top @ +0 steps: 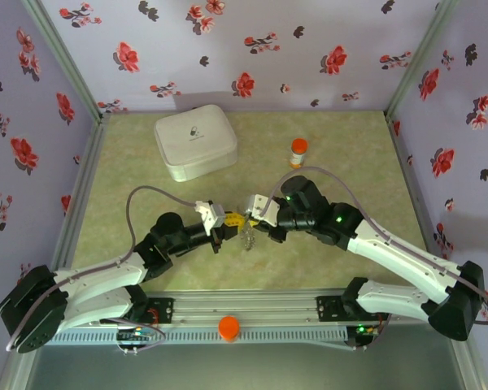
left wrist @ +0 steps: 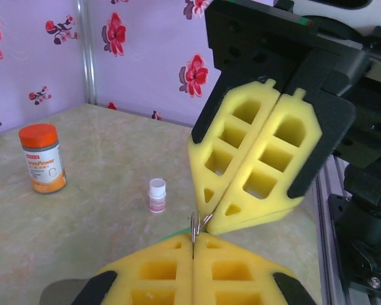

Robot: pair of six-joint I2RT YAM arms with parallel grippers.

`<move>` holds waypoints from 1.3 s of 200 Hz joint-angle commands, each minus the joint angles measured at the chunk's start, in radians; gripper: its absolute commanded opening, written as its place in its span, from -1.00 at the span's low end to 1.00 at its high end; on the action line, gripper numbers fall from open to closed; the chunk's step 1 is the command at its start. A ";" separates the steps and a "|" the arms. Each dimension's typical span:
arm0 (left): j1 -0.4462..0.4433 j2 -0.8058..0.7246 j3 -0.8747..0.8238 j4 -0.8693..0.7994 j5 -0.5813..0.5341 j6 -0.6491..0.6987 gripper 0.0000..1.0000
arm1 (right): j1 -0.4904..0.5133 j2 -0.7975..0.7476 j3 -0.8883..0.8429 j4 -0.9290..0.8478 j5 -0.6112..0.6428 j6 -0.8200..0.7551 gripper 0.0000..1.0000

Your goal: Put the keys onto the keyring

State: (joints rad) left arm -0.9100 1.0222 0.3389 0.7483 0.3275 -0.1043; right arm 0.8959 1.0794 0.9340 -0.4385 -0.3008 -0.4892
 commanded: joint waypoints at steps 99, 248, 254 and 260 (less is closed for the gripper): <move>-0.002 0.083 -0.014 0.296 -0.066 0.025 -1.00 | -0.086 -0.079 -0.061 0.082 -0.219 0.094 -0.45; -0.002 0.134 -0.025 0.392 0.133 0.102 -1.00 | -0.182 -0.017 -0.050 0.115 -0.459 0.140 -0.79; -0.002 0.134 -0.025 0.391 0.131 0.103 -1.00 | -0.181 -0.012 -0.049 0.105 -0.462 0.136 -0.78; -0.002 0.134 -0.024 0.387 0.131 0.103 -1.00 | -0.181 -0.008 -0.047 0.099 -0.461 0.134 -0.75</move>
State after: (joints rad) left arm -0.9115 1.1576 0.3042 1.0470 0.4316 -0.0196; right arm 0.7174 1.0500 0.8742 -0.3107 -0.7197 -0.3397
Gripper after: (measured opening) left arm 0.043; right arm 0.111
